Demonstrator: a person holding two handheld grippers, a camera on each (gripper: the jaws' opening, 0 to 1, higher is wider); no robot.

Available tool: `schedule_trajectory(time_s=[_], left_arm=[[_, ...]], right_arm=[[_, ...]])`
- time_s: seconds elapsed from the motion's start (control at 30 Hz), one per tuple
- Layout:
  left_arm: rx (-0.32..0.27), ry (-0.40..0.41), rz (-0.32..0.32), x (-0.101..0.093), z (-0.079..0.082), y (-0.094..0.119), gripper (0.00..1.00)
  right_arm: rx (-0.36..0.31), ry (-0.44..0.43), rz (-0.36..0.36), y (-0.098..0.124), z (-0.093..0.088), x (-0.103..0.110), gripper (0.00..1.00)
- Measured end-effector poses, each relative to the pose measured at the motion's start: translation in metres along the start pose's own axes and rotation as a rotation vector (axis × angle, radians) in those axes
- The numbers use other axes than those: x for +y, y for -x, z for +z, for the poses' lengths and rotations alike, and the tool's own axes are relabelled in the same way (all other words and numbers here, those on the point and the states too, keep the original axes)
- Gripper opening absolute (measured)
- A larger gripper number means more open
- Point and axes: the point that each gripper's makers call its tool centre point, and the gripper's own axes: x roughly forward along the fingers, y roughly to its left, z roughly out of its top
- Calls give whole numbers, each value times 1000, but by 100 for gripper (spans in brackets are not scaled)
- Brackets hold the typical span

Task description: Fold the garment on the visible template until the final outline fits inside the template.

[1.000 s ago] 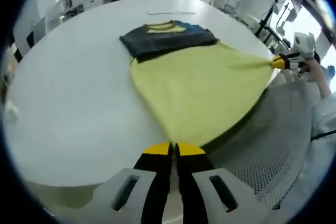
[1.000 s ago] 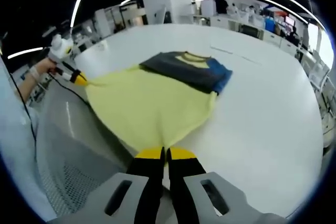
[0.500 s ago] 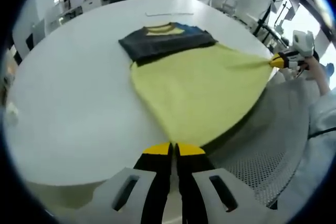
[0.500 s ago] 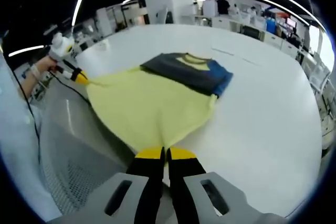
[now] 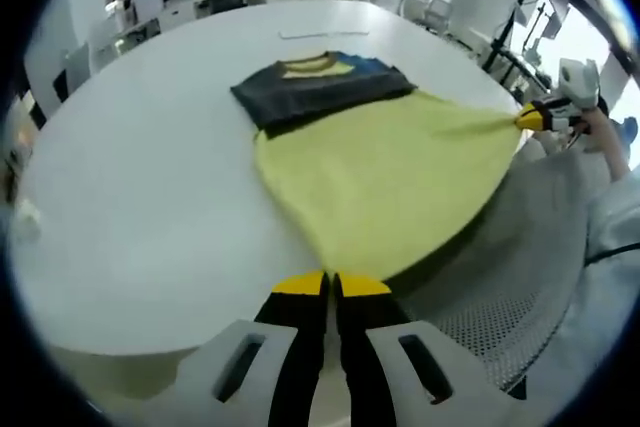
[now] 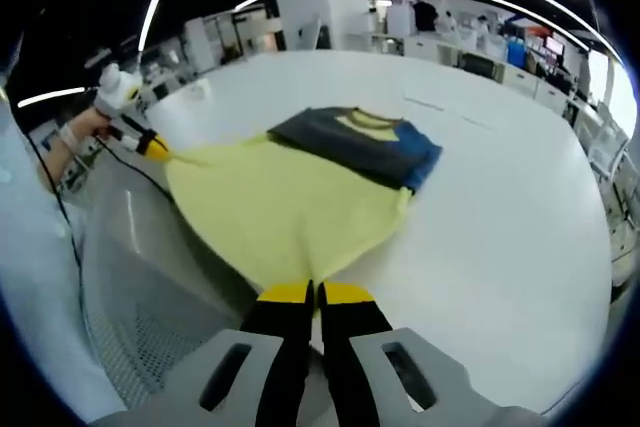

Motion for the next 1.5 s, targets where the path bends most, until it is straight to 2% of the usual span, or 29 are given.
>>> schedule_trajectory(time_s=[0.83,1.5], left_arm=[[-33,-45,19,3,13,18,0],[-25,-71,10,-2,10,29,0]], right_arm=[[-14,40,-2,16,14,9,3],[0,74,4,25,16,11,3]])
